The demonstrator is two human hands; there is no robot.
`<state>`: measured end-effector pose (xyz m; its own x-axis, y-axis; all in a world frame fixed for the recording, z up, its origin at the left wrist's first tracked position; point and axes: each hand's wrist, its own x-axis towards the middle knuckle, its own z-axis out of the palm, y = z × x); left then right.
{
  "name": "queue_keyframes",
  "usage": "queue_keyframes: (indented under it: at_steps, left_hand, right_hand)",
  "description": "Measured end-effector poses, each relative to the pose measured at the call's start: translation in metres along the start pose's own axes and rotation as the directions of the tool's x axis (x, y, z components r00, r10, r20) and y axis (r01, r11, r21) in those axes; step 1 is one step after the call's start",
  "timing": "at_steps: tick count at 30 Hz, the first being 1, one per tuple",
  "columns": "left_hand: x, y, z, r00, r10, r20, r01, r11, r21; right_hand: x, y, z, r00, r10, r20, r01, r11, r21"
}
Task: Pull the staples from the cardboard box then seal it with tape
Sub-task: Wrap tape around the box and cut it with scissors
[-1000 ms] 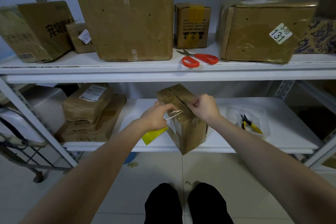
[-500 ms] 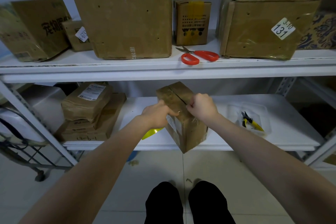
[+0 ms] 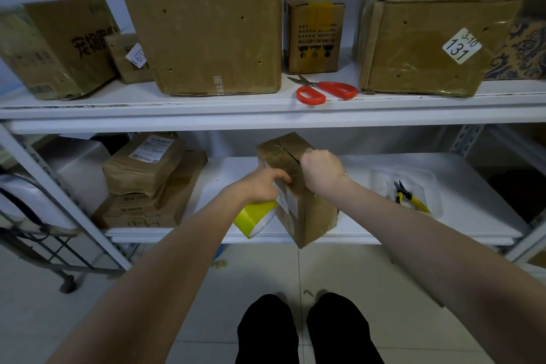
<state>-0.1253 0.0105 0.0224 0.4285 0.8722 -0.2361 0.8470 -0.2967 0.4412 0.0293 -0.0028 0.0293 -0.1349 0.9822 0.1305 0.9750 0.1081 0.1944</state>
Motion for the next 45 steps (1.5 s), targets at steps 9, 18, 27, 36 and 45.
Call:
queue_keyframes:
  at_steps: [9,18,27,36,45]
  left_hand:
    - [-0.001,0.013,0.001,1.000,0.015,0.026,-0.012,0.994,-0.107]
    - [-0.003,0.007,0.003,0.998,-0.047,-0.038,0.037,0.971,-0.235]
    - [-0.009,0.002,0.007,0.964,-0.250,0.087,0.265,0.921,-0.285]
    - [-0.003,0.009,0.045,0.941,-0.310,0.138,0.335,0.786,-0.520]
    - [-0.002,0.008,0.056,0.947,-0.313,0.067,0.277,0.695,-0.664]
  right_hand:
    - [-0.010,0.009,0.010,0.970,0.169,-0.174,-0.166,0.986,0.032]
    - [-0.040,0.003,0.043,0.979,-0.044,-0.198,0.095,0.962,0.256]
    - [-0.039,-0.002,0.061,0.977,-0.088,-0.193,0.128,0.970,0.205]
    - [-0.028,0.022,0.042,0.972,-0.189,0.136,0.163,0.970,0.181]
    - [0.003,0.027,0.018,0.913,-0.232,0.336,0.165,0.962,0.215]
